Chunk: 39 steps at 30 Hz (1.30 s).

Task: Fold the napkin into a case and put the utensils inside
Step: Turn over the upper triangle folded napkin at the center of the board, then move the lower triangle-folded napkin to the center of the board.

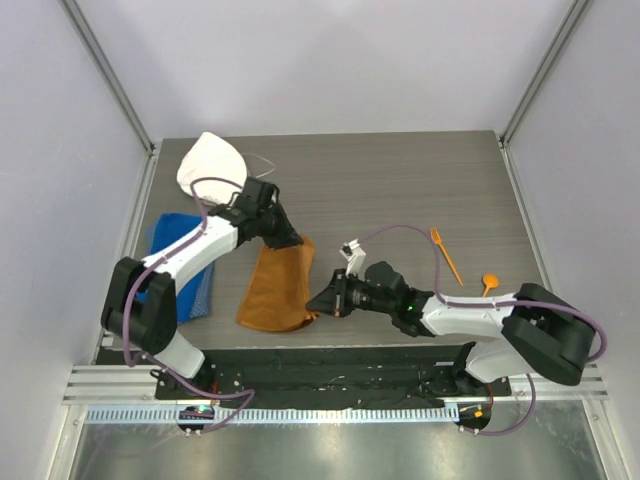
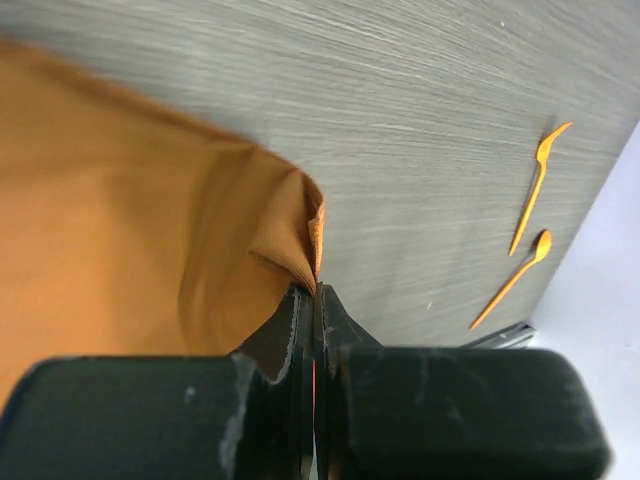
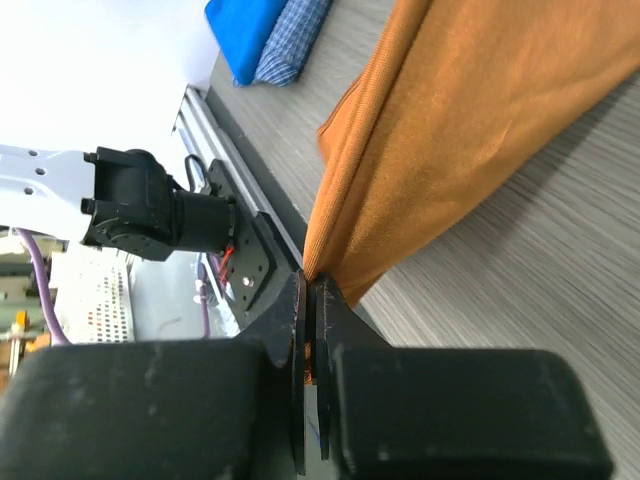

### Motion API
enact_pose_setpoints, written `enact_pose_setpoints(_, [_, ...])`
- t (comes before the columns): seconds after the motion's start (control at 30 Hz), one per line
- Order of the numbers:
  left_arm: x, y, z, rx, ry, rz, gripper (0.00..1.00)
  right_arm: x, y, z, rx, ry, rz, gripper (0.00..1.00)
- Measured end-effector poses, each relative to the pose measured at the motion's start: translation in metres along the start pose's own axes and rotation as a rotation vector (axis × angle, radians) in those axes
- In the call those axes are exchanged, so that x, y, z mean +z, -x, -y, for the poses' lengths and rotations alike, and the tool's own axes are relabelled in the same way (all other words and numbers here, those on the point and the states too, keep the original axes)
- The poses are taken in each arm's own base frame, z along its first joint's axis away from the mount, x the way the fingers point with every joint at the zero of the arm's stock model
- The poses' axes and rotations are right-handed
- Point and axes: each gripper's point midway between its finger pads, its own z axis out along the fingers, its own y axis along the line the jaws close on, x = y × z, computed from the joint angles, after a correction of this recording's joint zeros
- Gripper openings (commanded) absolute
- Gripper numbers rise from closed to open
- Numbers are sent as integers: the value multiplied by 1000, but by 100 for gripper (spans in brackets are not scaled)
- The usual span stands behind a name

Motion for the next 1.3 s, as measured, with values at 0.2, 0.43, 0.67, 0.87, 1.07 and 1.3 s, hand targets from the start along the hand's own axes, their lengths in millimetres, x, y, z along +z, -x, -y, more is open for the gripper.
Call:
enact_pose_setpoints(0.2, [50,-27,27,77,-4,-41,0,-35,-3,37,27,-79,41,1])
enact_pose_setpoints(0.43, [93,-51,52,119,-8,-101,14,-66,-10,78,60,-220,117,9])
enact_pose_setpoints(0.67, [120,-33,97,115,-105,-52,57,-94,-34,105,147,-375,102,48])
enact_pose_setpoints(0.87, [90,-12,115,143,-157,-6,60,-119,-25,114,174,-461,194,69])
enact_pose_setpoints(1.07, [3,-20,103,232,-222,53,53,-130,-19,142,202,-662,177,74])
enact_pose_setpoints(1.3, [-24,-89,55,319,-224,-11,30,-130,37,169,181,-804,185,66])
